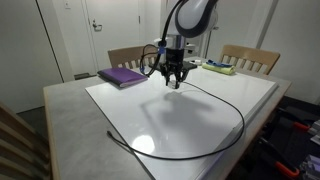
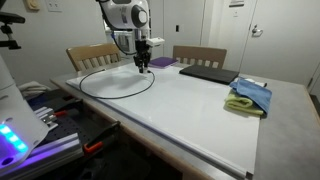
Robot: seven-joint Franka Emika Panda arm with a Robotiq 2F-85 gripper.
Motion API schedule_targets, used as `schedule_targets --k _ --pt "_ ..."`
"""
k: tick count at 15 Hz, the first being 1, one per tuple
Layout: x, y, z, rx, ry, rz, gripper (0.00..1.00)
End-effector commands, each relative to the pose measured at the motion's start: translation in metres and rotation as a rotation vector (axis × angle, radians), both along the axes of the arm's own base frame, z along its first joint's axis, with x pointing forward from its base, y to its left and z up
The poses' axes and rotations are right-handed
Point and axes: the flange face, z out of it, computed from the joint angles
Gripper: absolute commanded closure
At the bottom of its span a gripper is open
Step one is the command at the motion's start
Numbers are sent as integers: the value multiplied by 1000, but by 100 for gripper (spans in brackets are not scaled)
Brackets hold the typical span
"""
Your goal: Wind the black charging cable
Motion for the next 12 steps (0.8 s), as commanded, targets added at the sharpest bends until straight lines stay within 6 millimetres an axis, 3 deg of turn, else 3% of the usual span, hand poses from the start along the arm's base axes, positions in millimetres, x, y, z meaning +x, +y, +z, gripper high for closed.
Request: schedule_targets --k 1,6,12 --pt "-5 9 -5 -27 68 183 73" --pt "-21 20 2 -65 84 388 73" --pt "-29 32 -3 -31 77 399 73"
